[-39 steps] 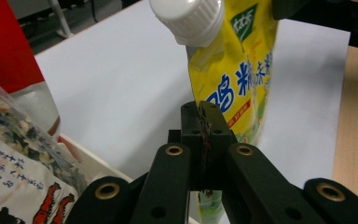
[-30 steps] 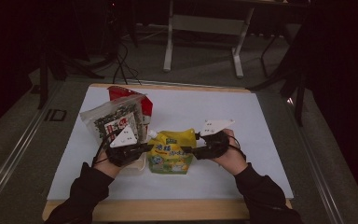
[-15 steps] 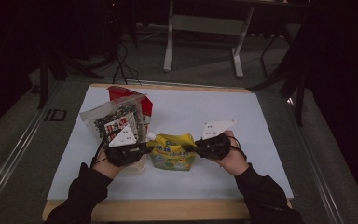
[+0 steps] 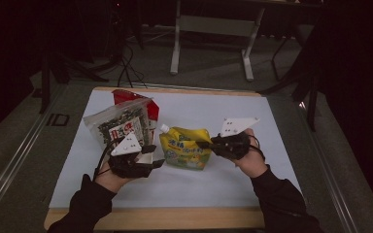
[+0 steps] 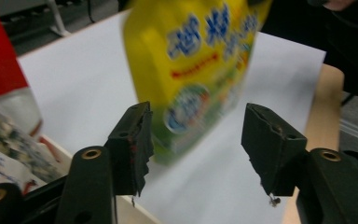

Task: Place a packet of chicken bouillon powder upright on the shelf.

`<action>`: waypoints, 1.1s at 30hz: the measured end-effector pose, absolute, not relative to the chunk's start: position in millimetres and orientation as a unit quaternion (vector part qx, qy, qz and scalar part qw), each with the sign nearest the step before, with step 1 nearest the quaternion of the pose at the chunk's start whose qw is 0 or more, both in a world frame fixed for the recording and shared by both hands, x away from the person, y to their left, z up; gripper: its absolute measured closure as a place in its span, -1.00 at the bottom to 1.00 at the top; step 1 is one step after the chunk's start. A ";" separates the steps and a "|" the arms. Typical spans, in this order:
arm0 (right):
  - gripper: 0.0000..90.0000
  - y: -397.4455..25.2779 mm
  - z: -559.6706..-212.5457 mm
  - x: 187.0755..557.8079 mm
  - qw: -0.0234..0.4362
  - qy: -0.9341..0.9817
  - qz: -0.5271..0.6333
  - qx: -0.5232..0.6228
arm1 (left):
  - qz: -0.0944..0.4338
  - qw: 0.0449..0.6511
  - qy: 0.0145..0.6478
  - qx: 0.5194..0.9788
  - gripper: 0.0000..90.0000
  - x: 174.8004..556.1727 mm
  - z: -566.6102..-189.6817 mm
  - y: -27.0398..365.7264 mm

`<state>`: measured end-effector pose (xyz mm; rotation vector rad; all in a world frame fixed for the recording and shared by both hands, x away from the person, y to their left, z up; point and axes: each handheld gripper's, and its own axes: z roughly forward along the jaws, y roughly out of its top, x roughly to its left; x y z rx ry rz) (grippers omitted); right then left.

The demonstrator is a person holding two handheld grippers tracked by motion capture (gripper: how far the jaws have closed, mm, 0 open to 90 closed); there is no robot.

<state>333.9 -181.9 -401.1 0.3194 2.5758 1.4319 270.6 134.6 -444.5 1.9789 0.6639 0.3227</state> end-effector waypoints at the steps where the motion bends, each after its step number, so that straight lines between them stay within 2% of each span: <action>1: 1.00 -182.5 -399.4 334.0 0.089 0.865 0.482 0.108 | 0.133 0.492 0.274 0.816 -0.08 270.6 -444.5 134.6; 4: 1.00 -183.4 -392.9 333.9 0.096 0.861 0.488 0.108 | 0.123 0.494 0.260 0.821 -0.21 260.4 -445.6 125.4; 9: 1.00 -182.7 -384.8 333.8 0.101 0.857 0.493 0.107 | 0.115 0.498 0.248 0.823 -0.28 250.6 -448.2 114.3; 11: 1.00 -180.5 -380.2 332.5 0.103 0.854 0.499 0.105 | 0.103 0.492 0.239 0.831 -0.41 244.1 -453.1 105.2; 18: 1.00 -172.5 -376.8 332.7 0.096 0.852 0.505 0.099 | 0.071 0.494 0.233 0.835 -0.63 238.4 -473.4 89.7; 26: 1.00 -161.9 -370.6 330.8 0.096 0.851 0.508 0.087 | 0.072 0.488 0.217 0.843 -0.69 232.4 -490.0 78.5; 33: 1.00 -144.5 -365.4 329.7 0.085 0.849 0.516 0.070 | 0.052 0.480 0.208 0.851 -0.70 227.2 -513.0 69.0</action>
